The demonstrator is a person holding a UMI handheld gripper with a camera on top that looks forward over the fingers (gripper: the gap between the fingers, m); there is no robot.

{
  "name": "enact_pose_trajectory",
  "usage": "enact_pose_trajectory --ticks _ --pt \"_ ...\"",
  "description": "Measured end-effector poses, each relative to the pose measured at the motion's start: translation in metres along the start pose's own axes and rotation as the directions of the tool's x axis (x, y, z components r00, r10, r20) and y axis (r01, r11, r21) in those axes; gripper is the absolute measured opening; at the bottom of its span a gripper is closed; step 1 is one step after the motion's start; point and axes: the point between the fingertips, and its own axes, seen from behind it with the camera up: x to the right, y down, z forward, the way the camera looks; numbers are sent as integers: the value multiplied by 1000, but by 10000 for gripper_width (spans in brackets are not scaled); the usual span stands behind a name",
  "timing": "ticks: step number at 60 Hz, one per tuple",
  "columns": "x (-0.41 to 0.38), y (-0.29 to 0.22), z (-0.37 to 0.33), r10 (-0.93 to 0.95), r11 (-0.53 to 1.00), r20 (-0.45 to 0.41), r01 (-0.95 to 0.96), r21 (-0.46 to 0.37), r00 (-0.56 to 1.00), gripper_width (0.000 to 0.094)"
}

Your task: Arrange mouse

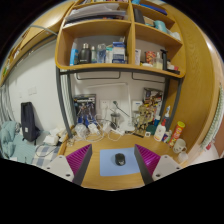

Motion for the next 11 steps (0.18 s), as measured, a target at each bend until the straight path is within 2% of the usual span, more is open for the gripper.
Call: enact_pose_trajectory --ticks 11 --pt "13 -4 -9 -10 1000 9 10 10 1000 859"
